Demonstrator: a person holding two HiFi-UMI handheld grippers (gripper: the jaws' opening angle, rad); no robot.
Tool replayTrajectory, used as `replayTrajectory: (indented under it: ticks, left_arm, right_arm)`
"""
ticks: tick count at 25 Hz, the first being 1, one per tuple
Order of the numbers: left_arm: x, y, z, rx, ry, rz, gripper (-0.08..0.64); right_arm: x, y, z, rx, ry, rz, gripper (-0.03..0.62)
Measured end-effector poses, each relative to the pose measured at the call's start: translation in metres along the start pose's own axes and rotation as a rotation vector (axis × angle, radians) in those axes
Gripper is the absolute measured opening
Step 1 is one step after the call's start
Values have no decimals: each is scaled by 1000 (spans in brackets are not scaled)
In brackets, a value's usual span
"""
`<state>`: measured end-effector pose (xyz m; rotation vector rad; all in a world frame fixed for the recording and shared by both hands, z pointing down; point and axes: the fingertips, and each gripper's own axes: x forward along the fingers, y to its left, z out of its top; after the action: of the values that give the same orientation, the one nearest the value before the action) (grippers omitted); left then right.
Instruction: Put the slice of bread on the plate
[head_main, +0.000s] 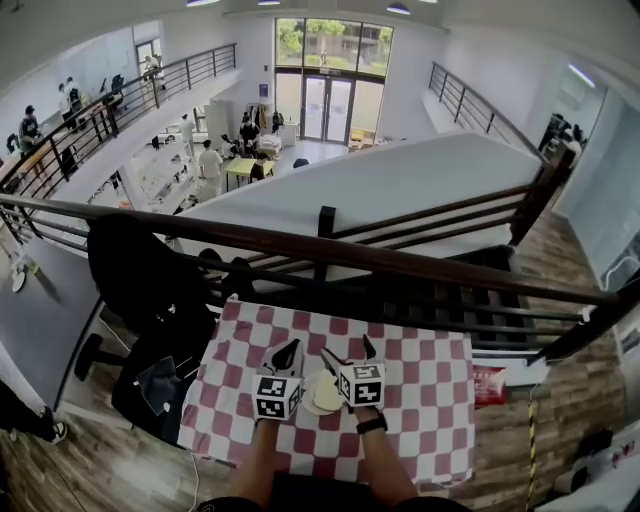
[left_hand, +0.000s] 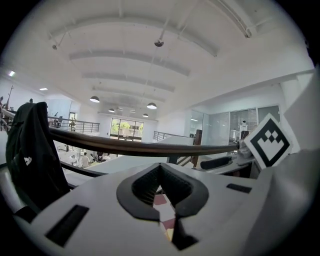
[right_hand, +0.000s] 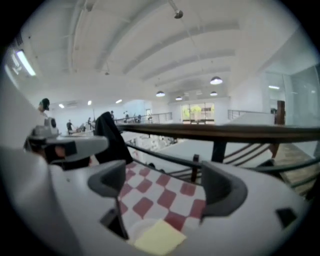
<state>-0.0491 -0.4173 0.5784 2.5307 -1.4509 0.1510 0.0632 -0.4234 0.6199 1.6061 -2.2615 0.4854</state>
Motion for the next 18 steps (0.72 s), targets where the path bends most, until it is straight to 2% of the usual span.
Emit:
replayTrajectory:
  ticks: [5,6,8,10,14,18]
  left_arm:
    - [-12,-6,41,32,-63,12,15]
    - [-14,-7,49,40,-76,13,15]
    - [-20,-11,64,52,-102,14,15]
    - [-28,-14,79,63,-130,15,15]
    - [-42,-20,106,84,-176,23,15]
    - [-52,-29,122,101,-205,14,15]
  right_arm:
    - [-32,21,56,-22,-118,54,467]
    - [-38,25,65,-36,-139,53,435]
    - [-53,33,80,-67,-184,53,274]
    - [-67,45,94,-94,-229,80,181]
    - [-94,61,119,-114,-317,90,61]
    - [-111,68,127,-105,-356,83,15]
